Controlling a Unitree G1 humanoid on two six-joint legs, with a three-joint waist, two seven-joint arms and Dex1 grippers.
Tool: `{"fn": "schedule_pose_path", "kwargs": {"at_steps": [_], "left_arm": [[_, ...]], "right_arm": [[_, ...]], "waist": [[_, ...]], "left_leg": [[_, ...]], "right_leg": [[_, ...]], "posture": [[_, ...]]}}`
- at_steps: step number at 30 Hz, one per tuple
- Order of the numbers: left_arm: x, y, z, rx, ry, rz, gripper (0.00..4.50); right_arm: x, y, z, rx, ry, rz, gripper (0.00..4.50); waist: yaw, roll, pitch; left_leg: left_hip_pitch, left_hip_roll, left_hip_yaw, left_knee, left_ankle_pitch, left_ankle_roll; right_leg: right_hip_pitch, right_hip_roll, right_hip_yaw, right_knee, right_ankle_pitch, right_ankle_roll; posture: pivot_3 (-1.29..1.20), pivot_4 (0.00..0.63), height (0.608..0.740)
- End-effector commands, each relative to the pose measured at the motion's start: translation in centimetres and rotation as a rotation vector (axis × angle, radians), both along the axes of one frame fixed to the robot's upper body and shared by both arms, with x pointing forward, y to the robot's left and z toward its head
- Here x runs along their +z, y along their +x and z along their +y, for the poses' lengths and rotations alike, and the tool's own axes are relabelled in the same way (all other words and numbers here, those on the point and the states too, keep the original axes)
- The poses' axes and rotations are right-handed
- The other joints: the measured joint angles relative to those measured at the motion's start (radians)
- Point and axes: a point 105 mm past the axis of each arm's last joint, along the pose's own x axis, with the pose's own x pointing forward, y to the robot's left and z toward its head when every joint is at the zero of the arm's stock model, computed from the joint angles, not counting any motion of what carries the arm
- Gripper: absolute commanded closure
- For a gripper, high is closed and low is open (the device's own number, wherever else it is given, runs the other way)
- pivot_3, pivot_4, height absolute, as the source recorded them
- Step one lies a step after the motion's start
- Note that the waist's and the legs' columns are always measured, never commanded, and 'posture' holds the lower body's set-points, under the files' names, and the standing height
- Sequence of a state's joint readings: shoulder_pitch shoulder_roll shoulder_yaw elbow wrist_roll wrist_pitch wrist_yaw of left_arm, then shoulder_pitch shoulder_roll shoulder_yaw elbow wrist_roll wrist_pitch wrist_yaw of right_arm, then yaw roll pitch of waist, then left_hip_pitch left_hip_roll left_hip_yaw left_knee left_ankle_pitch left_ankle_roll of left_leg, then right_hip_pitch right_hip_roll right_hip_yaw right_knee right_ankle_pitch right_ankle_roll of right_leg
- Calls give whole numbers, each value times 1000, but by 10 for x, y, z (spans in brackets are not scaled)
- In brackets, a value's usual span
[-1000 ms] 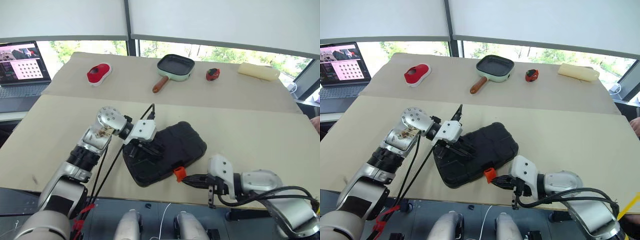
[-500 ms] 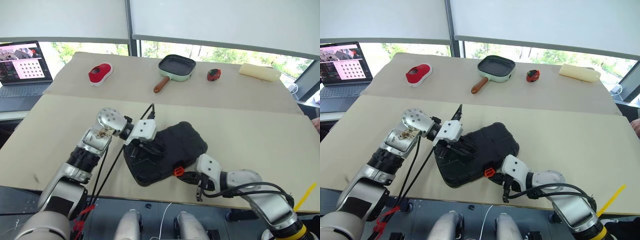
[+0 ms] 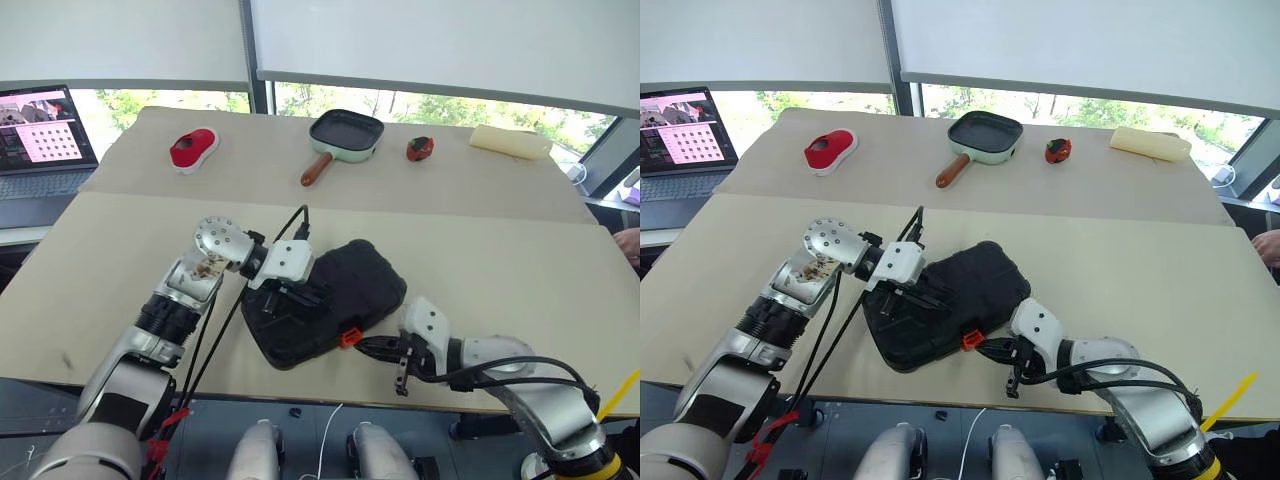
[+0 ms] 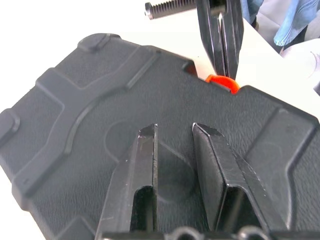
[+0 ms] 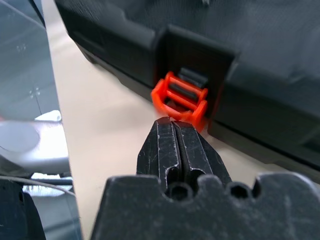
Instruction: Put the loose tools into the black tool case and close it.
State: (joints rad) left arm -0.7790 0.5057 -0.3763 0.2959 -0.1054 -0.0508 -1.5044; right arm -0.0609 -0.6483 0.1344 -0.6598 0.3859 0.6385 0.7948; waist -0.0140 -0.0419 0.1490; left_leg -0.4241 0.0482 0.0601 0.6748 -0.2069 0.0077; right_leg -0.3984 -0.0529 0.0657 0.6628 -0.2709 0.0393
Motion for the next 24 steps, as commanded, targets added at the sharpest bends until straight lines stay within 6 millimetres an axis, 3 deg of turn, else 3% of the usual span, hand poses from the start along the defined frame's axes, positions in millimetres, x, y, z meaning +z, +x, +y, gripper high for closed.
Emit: {"fn": "schedule_pose_path", "kwargs": {"at_steps": [1, 10, 18, 24], "left_arm": [[-31, -5, 5, -8, 117, 57, 3293], [-31, -3, 7, -19, 132, 49, 3293], [-26, 0, 0, -37, 125, 26, 3293], [-25, 1, -2, -42, 123, 18, 3293]], "right_arm": [[5, -11, -3, 14, -6, -16, 4500], [-19, -21, -8, -22, -85, 42, 4500], [-57, -8, -14, -71, -180, 80, 4500], [-63, 5, -3, -78, -159, 27, 4500]], "waist": [[3, 0, 0], [5, 0, -1], [7, 0, -1], [2, -2, -3]], "left_leg": [[1, 0, 0, 0, 0, 0], [3, -1, 0, 0, 0, 0], [3, -1, 0, 0, 0, 0], [5, 0, 0, 0, 0, 0]], "right_leg": [[1, 0, 0, -1, -2, 2], [6, -2, -1, -6, -1, 2], [7, -2, -1, -6, -1, 3], [9, -1, -1, -7, -3, 6]], "posture": [[0, 150, 740], [0, 150, 740], [0, 150, 740], [0, 150, 740]]}}
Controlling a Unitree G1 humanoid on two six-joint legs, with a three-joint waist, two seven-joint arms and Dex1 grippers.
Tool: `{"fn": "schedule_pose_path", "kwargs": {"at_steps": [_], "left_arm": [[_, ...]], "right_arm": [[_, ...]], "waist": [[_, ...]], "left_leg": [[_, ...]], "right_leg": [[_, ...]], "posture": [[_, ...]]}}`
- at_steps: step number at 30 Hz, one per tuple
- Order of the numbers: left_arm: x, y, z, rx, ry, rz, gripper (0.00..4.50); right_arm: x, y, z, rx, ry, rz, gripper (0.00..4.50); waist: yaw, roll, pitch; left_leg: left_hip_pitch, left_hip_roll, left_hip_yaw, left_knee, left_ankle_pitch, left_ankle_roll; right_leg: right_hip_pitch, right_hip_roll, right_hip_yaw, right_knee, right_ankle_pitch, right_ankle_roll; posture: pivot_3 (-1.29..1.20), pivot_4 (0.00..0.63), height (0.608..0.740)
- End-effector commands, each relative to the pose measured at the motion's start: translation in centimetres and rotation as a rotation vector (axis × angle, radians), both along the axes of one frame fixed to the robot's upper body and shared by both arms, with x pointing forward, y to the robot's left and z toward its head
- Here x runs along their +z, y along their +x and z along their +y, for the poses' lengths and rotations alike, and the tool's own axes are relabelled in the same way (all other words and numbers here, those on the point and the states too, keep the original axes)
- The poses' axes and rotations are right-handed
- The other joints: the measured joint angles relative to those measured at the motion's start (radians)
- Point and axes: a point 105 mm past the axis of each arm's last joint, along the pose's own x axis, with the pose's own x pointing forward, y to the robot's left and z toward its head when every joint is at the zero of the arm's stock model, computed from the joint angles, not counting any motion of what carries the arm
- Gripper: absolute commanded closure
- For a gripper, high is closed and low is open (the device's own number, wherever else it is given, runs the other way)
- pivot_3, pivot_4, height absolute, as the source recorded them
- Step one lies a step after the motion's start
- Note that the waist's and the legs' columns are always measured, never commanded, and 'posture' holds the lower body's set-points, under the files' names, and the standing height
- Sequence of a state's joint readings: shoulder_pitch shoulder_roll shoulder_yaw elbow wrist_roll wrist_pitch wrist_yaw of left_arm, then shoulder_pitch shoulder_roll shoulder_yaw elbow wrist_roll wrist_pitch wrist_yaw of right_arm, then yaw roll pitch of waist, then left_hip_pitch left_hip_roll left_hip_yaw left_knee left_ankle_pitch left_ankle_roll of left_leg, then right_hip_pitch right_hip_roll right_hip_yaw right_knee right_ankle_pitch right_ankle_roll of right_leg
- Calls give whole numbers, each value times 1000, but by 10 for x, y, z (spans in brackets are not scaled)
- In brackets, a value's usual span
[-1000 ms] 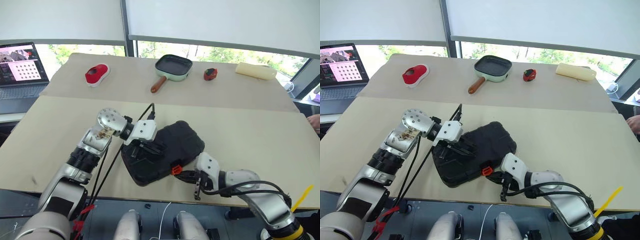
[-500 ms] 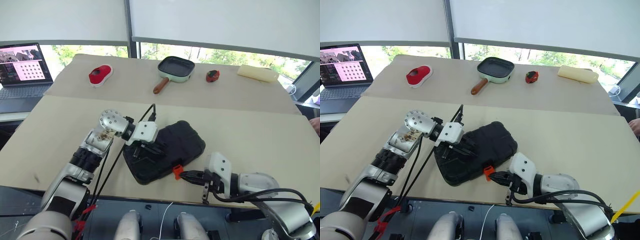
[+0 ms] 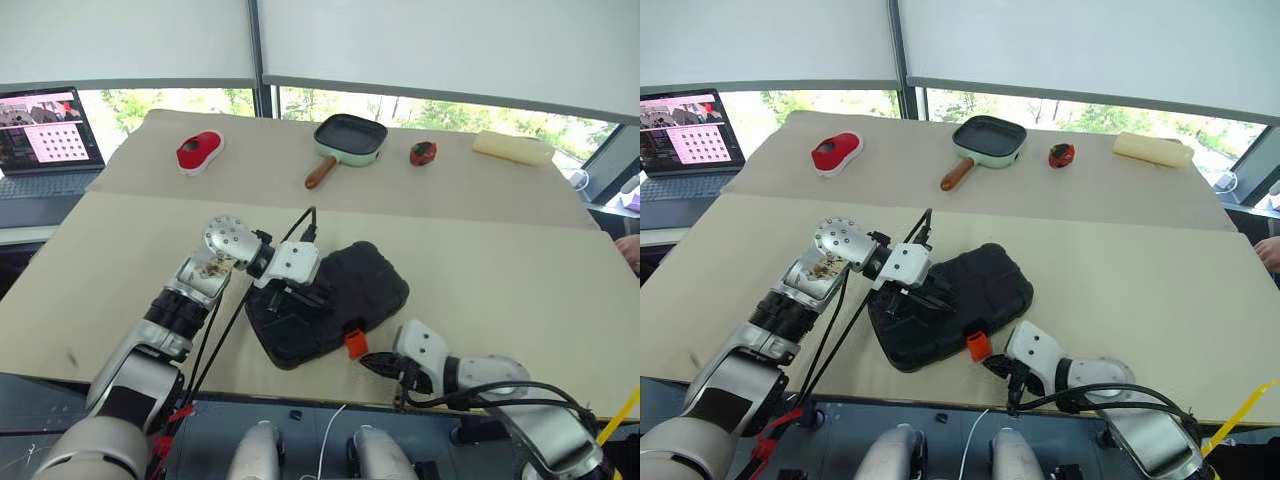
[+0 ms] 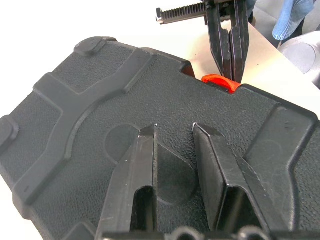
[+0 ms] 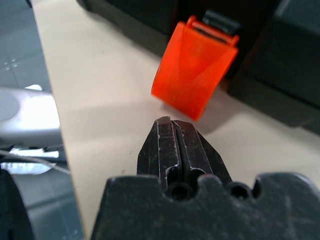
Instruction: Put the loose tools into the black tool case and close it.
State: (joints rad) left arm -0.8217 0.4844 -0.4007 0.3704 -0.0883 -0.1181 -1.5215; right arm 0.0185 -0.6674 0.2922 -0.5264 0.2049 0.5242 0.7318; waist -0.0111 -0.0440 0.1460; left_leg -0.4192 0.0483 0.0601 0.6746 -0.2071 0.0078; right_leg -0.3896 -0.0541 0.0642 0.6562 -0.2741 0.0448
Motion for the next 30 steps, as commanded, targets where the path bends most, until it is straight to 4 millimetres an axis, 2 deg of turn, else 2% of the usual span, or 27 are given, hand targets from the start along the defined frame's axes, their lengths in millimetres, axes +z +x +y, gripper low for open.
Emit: {"fn": "schedule_pose_path", "kwargs": {"at_steps": [1, 3, 7, 17, 23, 27, 30], "left_arm": [[-24, -3, 2, -1, 100, 39, 3293], [-24, -4, 2, -3, 101, 38, 3293], [-25, -6, 1, -9, 101, 39, 3293], [-31, -7, -1, -16, 106, 47, 3293], [-32, -5, -3, -14, 105, 48, 3293], [-33, -6, -4, -15, 103, 49, 3293], [-33, -6, -3, -14, 103, 49, 3293]], "right_arm": [[-2, 13, 6, -33, 14, -61, 4500], [5, 20, 10, -46, 59, -103, 4500], [37, 21, 16, -53, 211, -187, 4500], [68, 7, 21, -15, 303, -230, 4500], [72, 2, 22, 9, 304, -191, 4500], [69, 2, 19, 12, 267, -176, 4500], [66, -2, 15, 25, 234, -156, 4500]], "waist": [[-1, 0, 0], [-2, 0, 0], [-3, 0, 0], [-5, 1, 0], [-9, 1, 0], [3, 1, 0], [5, 1, 0]], "left_leg": [[1, 0, 0, 0, 0, 0], [1, 1, 0, 0, 0, 0], [1, 1, 0, 0, 0, 0], [-1, 1, 1, 0, 0, 0], [-1, 1, 1, -1, 0, 0], [0, 1, 0, -2, 0, 0], [-1, 0, 1, -4, 0, 0]], "right_leg": [[0, 0, 0, 0, 0, 0], [1, 0, 0, 0, 0, 0], [0, 0, 0, 0, 0, 0], [-2, 0, 1, 1, 1, -2], [-3, 1, 1, 1, 1, -2], [-1, 0, 1, -1, -1, 0], [-1, -1, 0, -6, 3, -4]], "posture": [[0, 150, 740], [0, 150, 740], [0, 150, 740], [0, 150, 740], [0, 150, 740], [0, 150, 740], [0, 150, 740]]}}
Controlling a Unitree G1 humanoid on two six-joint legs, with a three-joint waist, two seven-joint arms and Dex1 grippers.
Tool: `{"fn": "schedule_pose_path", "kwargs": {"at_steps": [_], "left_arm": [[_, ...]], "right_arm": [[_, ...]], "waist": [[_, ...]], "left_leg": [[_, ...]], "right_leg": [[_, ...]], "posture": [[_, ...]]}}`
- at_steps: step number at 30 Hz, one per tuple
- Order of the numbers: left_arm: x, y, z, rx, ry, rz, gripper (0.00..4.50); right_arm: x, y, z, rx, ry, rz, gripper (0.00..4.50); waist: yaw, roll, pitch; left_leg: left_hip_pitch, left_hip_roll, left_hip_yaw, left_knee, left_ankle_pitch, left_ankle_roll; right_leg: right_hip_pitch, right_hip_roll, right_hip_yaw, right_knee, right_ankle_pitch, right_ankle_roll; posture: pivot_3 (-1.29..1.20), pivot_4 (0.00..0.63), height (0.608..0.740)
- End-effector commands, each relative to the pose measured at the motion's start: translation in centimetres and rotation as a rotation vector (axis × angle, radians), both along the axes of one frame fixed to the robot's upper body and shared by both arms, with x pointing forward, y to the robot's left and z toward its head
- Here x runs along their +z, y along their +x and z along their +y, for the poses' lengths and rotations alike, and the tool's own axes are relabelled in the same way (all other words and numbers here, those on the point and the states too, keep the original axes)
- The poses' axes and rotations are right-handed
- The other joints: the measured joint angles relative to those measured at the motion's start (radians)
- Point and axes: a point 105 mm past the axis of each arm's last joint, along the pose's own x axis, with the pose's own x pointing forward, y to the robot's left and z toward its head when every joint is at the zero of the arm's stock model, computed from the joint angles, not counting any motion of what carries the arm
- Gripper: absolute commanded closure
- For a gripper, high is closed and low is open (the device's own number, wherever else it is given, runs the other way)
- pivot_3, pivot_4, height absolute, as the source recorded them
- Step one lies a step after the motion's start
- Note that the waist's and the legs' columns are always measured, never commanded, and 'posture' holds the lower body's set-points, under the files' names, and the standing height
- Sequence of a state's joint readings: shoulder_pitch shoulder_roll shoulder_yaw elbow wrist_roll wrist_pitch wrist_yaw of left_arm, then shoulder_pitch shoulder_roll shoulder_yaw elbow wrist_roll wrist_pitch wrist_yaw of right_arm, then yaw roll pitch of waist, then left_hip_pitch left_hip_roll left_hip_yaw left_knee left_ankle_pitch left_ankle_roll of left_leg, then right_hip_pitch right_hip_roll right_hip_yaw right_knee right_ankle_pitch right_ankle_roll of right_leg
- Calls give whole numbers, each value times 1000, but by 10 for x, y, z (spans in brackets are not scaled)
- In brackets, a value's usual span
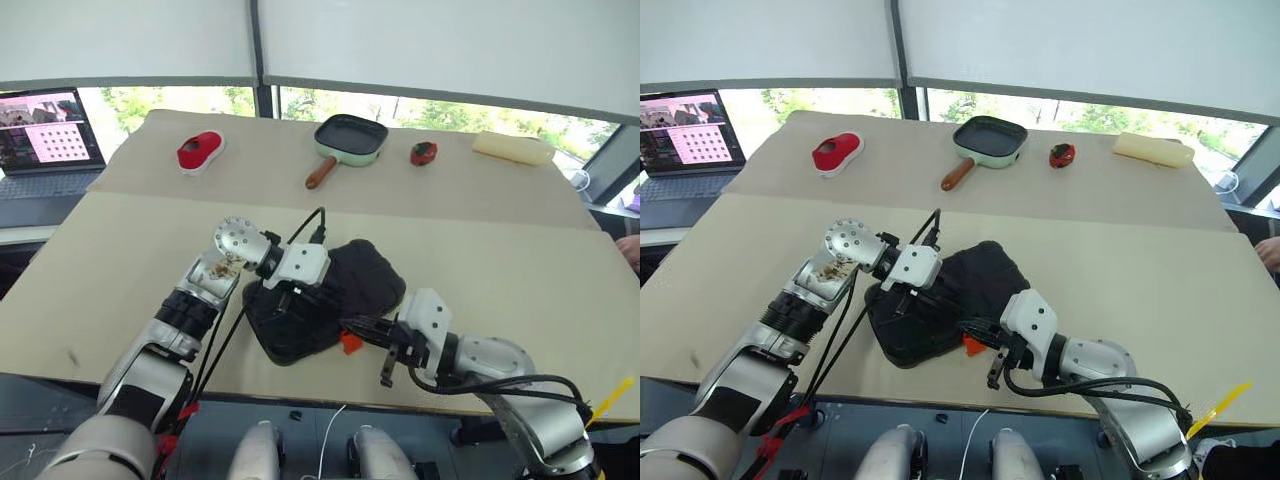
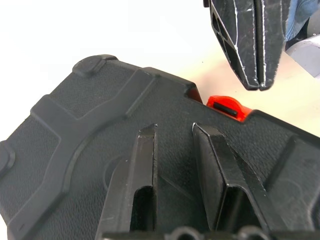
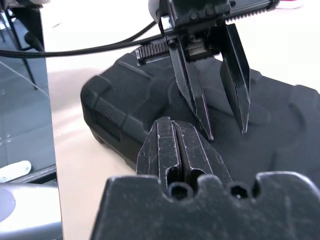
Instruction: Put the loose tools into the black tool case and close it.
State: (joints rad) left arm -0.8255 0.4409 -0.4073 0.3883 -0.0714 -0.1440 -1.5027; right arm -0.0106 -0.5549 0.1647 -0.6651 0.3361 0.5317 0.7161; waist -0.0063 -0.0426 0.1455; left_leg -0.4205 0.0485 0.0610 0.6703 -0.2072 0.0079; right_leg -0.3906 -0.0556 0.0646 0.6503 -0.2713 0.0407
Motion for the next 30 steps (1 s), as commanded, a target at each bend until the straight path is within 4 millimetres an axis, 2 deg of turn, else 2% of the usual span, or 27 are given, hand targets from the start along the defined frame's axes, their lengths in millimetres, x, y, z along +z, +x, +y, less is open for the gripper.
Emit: {"fn": "schedule_pose_path", "kwargs": {"at_steps": [1, 5, 9, 14, 19, 30], "left_arm": [[-31, -5, 9, 9, 126, 62, 3293], [-31, -5, 11, 11, 129, 64, 3293], [-32, -6, 11, 11, 131, 67, 3364], [-33, -9, 12, 0, 137, 78, 3364], [-34, -11, 16, -20, 161, 83, 3364], [-32, -9, 14, -38, 178, 71, 3364]], "right_arm": [[3, -7, -6, 14, -27, 10, 4500], [-6, -19, -14, 2, -64, 99, 4500], [-21, -24, -19, -120, -54, 203, 3513], [-25, -28, -13, -261, 25, 273, 1832], [-29, -19, -10, -412, 102, 316, 1832], [-34, -16, 0, -409, 112, 334, 1832]], "waist": [[0, 0, 0], [0, 0, 0], [-1, 0, 0], [-3, 0, -1], [-6, 0, -1], [-8, 1, -1]], "left_leg": [[0, 0, 0, -1, 0, 0], [0, -1, 0, -2, 0, 0], [0, 0, -1, -2, 0, 0], [0, 1, -1, -2, 0, 0], [0, 1, -3, -3, 0, 0], [0, 1, -3, -6, 0, 0]], "right_leg": [[0, 0, 0, -1, 1, -2], [1, 0, 0, -3, 2, -1], [1, 0, 0, -3, 1, -1], [1, 0, 0, -3, 1, -1], [0, 0, 0, -3, 0, 1], [-1, 0, 0, -4, -1, 1]], "posture": [[0, 150, 740], [0, 150, 740], [0, 150, 740], [0, 150, 740], [0, 150, 740], [0, 150, 740]]}}
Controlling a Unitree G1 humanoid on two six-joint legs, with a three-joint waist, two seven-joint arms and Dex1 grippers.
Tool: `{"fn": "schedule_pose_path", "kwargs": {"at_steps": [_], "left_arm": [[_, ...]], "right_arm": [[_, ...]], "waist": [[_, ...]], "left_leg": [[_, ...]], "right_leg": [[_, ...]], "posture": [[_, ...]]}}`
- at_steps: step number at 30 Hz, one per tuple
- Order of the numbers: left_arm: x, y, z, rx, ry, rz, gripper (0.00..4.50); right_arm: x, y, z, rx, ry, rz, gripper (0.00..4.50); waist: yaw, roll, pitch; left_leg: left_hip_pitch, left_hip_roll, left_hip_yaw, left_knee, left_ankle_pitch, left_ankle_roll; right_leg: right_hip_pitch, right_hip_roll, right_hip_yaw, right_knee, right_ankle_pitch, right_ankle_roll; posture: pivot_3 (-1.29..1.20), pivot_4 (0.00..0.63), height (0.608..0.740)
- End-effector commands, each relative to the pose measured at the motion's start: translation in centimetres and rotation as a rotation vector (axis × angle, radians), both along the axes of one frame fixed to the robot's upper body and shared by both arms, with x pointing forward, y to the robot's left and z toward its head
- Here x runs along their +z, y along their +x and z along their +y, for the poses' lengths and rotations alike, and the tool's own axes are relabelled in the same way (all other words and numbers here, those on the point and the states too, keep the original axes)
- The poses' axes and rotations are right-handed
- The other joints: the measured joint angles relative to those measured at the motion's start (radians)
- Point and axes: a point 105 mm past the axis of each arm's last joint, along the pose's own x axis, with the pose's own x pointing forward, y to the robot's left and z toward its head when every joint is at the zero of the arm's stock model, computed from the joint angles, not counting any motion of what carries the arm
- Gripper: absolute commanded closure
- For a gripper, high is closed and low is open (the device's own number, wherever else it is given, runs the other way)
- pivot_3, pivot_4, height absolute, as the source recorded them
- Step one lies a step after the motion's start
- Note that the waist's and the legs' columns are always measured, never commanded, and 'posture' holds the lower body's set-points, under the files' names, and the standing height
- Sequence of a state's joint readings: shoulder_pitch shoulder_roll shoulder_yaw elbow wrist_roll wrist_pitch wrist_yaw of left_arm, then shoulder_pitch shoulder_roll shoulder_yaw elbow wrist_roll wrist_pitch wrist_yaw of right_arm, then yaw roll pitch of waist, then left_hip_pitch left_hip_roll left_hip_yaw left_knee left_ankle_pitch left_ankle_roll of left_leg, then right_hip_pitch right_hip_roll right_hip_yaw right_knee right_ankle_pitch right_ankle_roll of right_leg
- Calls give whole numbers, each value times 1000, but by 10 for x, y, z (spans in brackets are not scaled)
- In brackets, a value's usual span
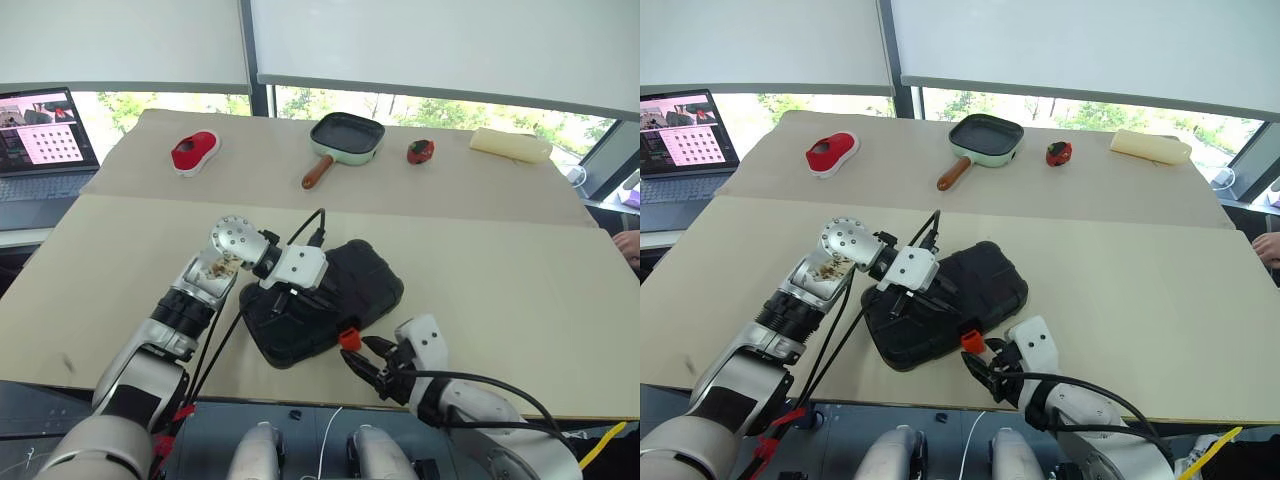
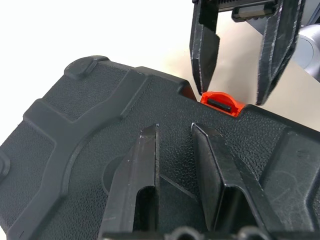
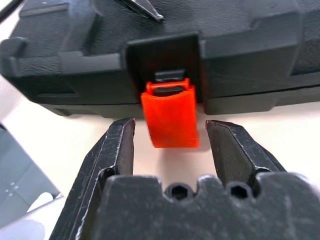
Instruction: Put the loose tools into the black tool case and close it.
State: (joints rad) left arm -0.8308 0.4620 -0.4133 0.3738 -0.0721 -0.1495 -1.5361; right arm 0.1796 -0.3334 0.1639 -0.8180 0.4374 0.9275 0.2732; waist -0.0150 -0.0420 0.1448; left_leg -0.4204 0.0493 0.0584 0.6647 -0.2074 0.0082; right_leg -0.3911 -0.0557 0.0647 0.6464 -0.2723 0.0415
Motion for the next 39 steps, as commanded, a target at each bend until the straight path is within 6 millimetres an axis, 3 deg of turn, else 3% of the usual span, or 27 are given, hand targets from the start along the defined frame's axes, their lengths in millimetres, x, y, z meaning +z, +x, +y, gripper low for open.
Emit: {"fn": "schedule_pose_path", "kwargs": {"at_steps": [1, 4, 7, 9, 10, 13, 18, 28, 34, 39], "left_arm": [[-34, -6, 9, -10, 147, 74, 3364], [-35, -6, 10, -10, 144, 70, 3364], [-37, -6, 9, -9, 134, 71, 3364], [-38, -6, 7, -7, 126, 72, 3364], [-38, -6, 4, -7, 120, 74, 3364], [-38, -8, 1, -12, 110, 78, 3364], [-38, -9, 2, -17, 118, 81, 3364], [-37, -7, 5, -8, 125, 80, 3364], [-35, -6, 3, -9, 123, 78, 3364], [-35, -5, 1, -13, 122, 75, 3364]], "right_arm": [[8, -2, 1, 25, -8, -39, 1832], [9, -11, -14, 74, -143, -94, 1832], [14, -20, -27, 94, -165, -106, 2527], [10, -31, -26, 157, -195, -96, 3137], [4, -35, -25, 200, -227, -90, 3647], [-5, -38, -19, 264, -258, -90, 4482], [-19, -19, -11, 305, -303, -119, 4482], [-41, 13, -11, 284, -421, -192, 4482], [-30, 27, 3, 250, -357, -285, 4482], [-2, 44, 2, 155, -300, -441, 4482]], "waist": [[1, 0, 0], [1, 0, 0], [2, -1, 0], [2, 1, -2], [2, 3, -3], [3, 4, -4], [4, 3, -5], [2, -1, -12], [1, -2, -15], [-6, -3, -16]], "left_leg": [[0, 0, 0, 0, 0, 0], [0, 0, 0, 0, 0, 0], [0, -1, 0, -1, 0, 0], [0, -1, 0, -1, 0, 0], [0, -1, 0, -1, 0, 0], [1, -1, 1, -1, 0, 0], [0, -1, 0, -1, 0, 0], [2, -1, 1, -1, 0, 0], [4, 0, 1, -2, 0, 0], [6, 1, 1, -2, 0, 0]], "right_leg": [[0, 0, 0, 0, 0, 0], [0, 0, 0, 0, -1, 1], [1, -1, 0, -1, -1, 1], [1, 0, -1, -2, -2, 4], [1, 0, -1, -1, -3, 4], [2, -1, 0, -2, -3, 5], [2, -1, -1, -4, -3, 5], [3, 0, -1, -4, -3, 4], [4, 1, -1, -4, -3, 3], [3, 2, 0, -3, -3, -4]], "posture": [[0, 150, 740], [0, 150, 740], [0, 150, 740], [0, 150, 740], [0, 150, 740], [0, 150, 740], [0, 150, 740], [0, 150, 740], [0, 150, 740], [0, 150, 740]]}}
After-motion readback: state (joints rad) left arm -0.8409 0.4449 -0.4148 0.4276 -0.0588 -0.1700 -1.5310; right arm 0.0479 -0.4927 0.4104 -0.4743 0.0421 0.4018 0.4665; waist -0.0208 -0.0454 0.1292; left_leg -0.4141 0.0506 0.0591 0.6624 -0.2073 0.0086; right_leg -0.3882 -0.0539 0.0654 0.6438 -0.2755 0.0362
